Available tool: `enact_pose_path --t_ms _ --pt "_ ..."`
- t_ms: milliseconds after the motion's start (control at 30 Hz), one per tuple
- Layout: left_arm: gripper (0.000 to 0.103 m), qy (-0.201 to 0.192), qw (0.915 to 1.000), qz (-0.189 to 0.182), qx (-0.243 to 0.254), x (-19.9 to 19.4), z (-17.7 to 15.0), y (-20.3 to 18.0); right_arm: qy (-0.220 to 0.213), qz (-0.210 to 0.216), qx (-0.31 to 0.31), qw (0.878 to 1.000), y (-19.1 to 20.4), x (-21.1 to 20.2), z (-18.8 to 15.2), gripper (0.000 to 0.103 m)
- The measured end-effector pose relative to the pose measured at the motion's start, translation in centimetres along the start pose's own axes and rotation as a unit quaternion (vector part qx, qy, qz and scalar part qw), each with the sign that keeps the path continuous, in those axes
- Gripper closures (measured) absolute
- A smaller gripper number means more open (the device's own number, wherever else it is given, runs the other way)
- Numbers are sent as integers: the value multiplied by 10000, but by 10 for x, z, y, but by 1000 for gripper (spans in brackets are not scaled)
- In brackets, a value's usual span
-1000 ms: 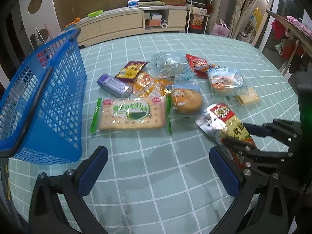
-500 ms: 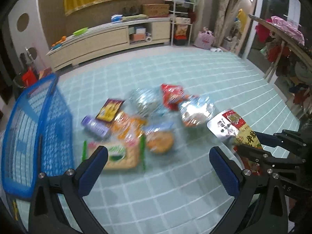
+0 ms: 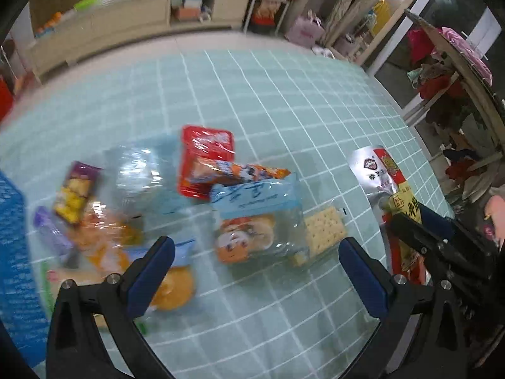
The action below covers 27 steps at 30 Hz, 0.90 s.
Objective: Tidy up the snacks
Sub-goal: 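Lift the sauce pouch with the right gripper while the left gripper grasps the blue-labelled bun packet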
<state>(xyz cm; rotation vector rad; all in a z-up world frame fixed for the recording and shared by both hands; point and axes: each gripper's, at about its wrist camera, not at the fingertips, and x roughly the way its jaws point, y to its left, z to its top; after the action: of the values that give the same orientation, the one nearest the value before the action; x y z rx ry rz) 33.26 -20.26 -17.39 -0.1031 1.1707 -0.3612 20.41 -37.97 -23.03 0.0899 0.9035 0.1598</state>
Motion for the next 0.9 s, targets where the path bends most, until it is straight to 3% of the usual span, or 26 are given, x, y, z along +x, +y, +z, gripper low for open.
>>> enact_pose_path --t_ms 300,500,567,633,667,800,900 --pt "0 192 9980 516 297 45 17 -5 121 104 175 9997 -16 22 2 59" --pt "0 342 9990 172 220 65 19 -1 252 171 184 9994 -16 35 2 59" --pt "7 362 9990 139 205 72 18 1 326 232 245 9989 -17 39 2 59" --pt "23 502 9984 120 239 77 15 -3 370 237 266 9987 -16 42 1 59" --pt "27 523 9979 220 313 77 13 -6 386 227 267 9986 -16 43 1 59" --pt "36 481 9976 256 424 75 6 -11 456 232 313 9982 -16 41 -2 59" --pt "37 404 9985 230 283 66 2 -9 463 209 302 9983 -12 33 -3 59"
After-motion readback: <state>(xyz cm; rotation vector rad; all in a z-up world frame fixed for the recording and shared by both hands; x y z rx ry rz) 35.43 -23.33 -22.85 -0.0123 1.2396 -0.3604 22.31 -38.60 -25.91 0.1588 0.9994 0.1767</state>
